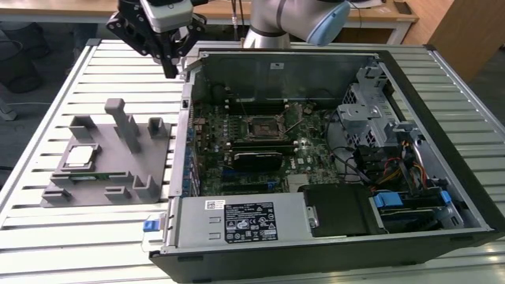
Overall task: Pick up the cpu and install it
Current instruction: 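Reach for the cpu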
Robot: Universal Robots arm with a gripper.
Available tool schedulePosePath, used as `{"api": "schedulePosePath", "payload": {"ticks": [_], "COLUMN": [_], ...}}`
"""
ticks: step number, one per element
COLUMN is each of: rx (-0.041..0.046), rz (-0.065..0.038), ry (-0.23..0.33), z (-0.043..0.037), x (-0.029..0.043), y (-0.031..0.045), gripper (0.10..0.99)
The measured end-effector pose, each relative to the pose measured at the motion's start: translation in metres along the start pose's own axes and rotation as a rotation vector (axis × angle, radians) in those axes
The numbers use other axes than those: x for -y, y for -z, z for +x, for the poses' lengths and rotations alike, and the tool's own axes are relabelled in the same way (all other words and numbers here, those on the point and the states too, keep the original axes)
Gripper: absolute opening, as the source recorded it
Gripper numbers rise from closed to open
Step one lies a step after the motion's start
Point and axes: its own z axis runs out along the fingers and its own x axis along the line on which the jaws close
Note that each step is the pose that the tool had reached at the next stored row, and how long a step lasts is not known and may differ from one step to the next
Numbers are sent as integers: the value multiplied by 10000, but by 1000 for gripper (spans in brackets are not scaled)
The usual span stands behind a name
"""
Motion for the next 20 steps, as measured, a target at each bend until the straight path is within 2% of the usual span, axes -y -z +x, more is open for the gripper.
{"api": "schedulePosePath", "payload": {"ticks": [20], "rx": [0], "rz": [0], "ry": [-1], "z": [130], "x": [10], "y": [-3], "gripper": [106]}}
